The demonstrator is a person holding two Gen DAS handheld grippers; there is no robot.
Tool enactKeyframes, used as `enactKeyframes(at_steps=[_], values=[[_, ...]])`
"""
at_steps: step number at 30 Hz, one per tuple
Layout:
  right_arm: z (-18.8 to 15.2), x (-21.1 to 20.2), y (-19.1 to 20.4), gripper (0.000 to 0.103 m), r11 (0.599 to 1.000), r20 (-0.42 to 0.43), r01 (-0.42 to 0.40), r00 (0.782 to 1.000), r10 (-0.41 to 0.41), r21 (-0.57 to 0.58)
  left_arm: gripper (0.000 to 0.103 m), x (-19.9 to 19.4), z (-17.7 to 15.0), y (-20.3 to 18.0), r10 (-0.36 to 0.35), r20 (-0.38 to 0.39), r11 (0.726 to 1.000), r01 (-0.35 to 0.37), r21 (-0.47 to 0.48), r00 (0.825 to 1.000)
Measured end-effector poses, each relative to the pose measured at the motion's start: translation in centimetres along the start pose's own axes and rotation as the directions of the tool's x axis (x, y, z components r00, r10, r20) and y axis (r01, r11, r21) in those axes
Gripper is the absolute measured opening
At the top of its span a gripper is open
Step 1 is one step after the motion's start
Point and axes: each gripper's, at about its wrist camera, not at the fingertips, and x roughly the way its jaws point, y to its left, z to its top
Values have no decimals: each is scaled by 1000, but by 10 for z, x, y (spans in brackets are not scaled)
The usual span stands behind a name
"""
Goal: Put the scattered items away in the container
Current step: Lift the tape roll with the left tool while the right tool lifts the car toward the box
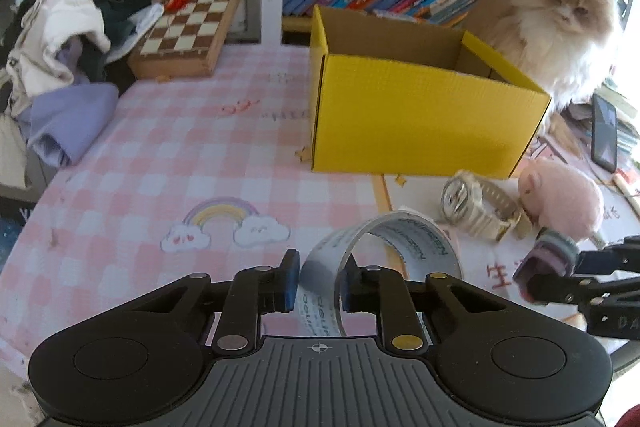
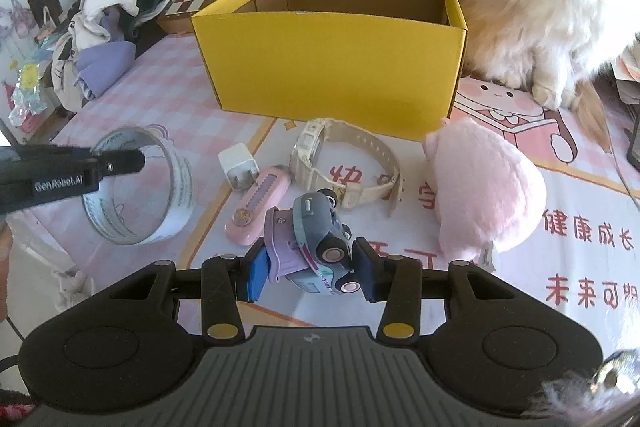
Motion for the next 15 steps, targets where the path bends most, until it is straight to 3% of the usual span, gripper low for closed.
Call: enactKeyframes(at_steps=[4, 15], values=[[-2, -6, 1, 42, 1000, 14, 4, 1000, -4, 2, 4, -6, 0, 0, -16, 14, 1000, 16, -3, 1000], [-2, -15, 4, 42, 1000, 44, 10, 999, -10, -5, 4, -20, 4, -5, -57, 49, 998, 57, 5, 997]])
